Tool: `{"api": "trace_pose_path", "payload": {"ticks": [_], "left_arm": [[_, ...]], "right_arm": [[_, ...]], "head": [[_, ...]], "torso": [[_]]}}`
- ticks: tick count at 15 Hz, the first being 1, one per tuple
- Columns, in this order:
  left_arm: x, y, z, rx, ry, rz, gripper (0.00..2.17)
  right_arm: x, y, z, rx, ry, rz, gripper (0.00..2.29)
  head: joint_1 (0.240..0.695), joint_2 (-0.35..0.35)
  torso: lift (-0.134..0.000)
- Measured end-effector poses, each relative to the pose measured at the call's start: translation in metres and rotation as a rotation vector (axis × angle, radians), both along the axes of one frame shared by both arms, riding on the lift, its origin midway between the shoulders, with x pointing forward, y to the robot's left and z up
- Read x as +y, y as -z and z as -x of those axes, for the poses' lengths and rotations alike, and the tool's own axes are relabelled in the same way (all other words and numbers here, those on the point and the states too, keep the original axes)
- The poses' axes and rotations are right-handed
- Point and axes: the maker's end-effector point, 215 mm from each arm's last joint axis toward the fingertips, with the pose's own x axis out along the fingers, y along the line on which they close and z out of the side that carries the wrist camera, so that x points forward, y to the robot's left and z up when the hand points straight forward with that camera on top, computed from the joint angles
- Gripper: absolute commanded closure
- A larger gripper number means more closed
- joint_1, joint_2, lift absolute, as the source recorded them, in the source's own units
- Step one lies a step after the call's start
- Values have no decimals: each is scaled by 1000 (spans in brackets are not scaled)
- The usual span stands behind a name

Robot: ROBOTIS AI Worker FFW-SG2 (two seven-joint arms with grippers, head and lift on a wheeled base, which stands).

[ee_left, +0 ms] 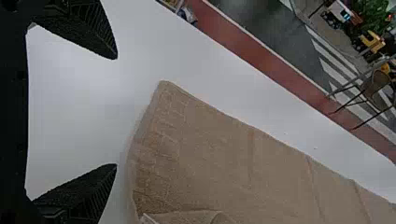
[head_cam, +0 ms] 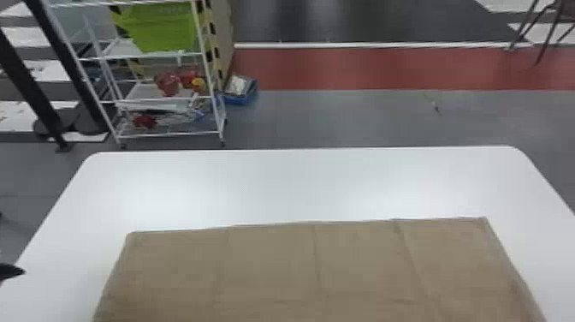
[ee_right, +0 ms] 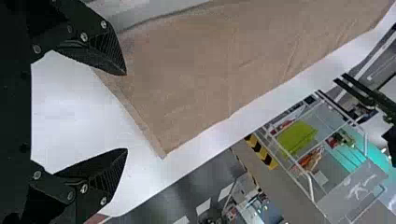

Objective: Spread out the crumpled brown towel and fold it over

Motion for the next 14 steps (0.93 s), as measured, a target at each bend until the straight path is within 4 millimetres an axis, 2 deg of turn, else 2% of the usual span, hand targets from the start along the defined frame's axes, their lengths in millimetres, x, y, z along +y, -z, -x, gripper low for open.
{"api": "trace_pose_path", "payload": {"ticks": [3,6,11,14], "left_arm": [[-24,2,-16,-12,-4,92,60],[-55,16,-25,-2,38,120,60],[-113,38,-31,-22,188,93,60],[-128,55,-28,-14,236,75,60]], "right_arm": [[3,-11,-8,-31,5,-6,36],[1,-15,-10,-44,9,-6,36],[-12,-24,-13,-69,33,-7,36],[-17,-26,-15,-73,39,-7,36]], "head": [[695,-66],[695,-129],[695,-278],[695,-330]], "torso": [[-122],[-122],[-122],[-122]]}}
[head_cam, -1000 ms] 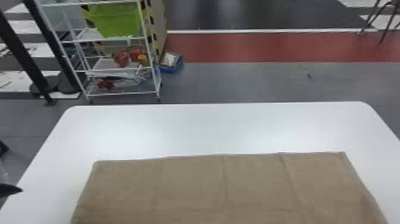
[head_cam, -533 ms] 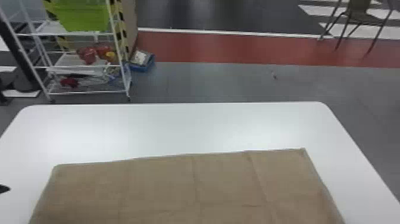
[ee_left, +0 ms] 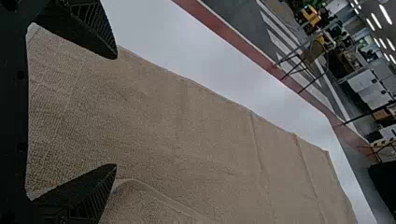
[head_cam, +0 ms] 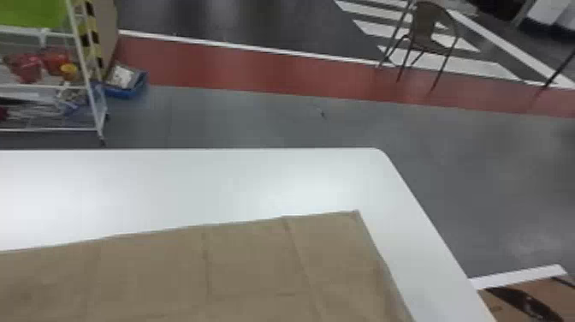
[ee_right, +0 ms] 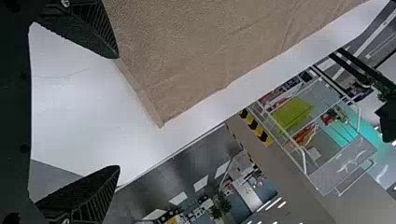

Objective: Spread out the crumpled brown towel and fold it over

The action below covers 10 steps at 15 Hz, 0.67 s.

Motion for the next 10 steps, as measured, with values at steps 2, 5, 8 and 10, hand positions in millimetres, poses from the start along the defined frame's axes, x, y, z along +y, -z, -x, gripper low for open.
{"api": "trace_pose_path", "payload": {"ticks": [2,5,8,10], "left_arm": [[1,13,2,31,10,-31,60],[6,31,17,116,51,-99,60],[27,31,36,174,55,-143,60],[45,28,42,189,30,-169,60]], "right_arm": [[-3,-1,-1,-3,5,-2,36],[-6,-3,-1,-8,10,0,36],[-10,-5,-2,-14,18,5,36],[-12,-5,-5,-14,24,3,36]], "head": [[695,-336],[695,-341],[695,-329],[695,-291]], "torso": [[-122],[-122],[-122],[-122]]}}
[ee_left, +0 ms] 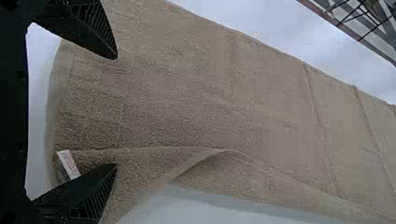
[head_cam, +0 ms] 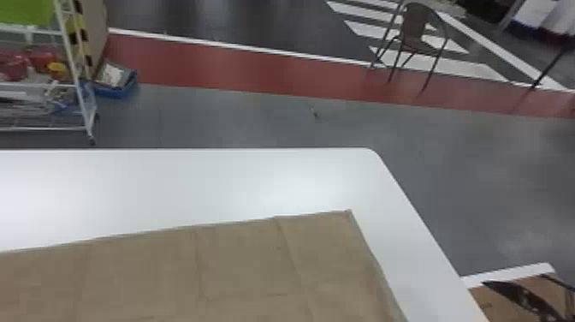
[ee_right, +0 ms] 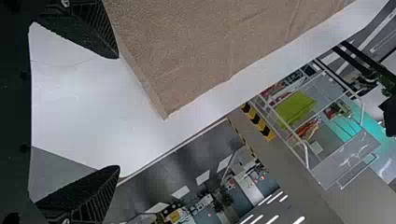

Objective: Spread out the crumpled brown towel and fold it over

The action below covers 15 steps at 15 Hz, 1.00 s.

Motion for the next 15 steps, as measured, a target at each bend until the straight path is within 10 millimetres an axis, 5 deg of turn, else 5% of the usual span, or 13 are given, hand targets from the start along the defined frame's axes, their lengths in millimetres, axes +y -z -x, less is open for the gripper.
{"api": "trace_pose_path", "payload": {"ticks": [6,15], "left_arm": [[14,14,27,136,11,-55,56],[42,13,20,146,-49,-125,56]], "right_arm": [[-3,2,-5,4,15,-9,36],[-5,4,-6,9,22,-13,36]], "head": [[695,-275],[695,-215]], "torso": [[-122],[-122]]}}
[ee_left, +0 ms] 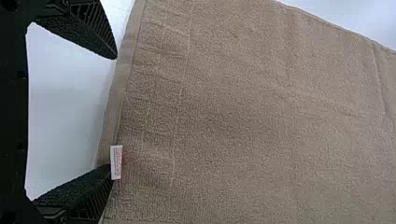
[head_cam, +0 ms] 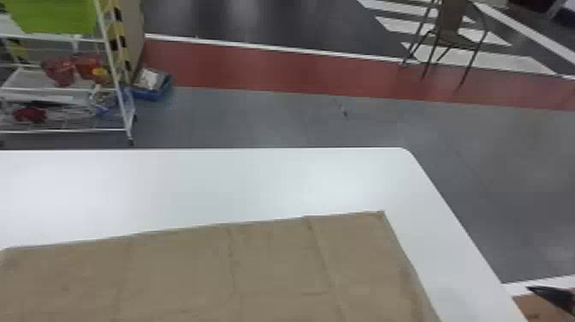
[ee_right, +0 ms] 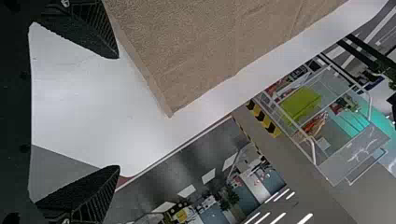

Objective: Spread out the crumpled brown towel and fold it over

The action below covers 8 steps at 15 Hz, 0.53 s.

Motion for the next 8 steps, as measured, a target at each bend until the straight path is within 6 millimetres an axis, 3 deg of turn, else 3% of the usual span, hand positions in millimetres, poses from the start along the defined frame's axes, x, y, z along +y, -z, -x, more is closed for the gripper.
{"api": "trace_pose_path", "payload": {"ticks": [2,4,8], "left_arm": [[7,-9,-6,-33,-14,-19,56],[9,-30,-16,-107,-24,-10,56],[3,-73,-47,-274,-128,177,76]], "right_arm": [[0,0,0,-1,1,-2,36],[-1,-3,-1,-9,7,-6,36],[-32,-15,-26,40,160,-155,33]], "head": [[695,-191],[695,-181],[695,-230]], "torso": [[-122],[-122],[-122]]}}
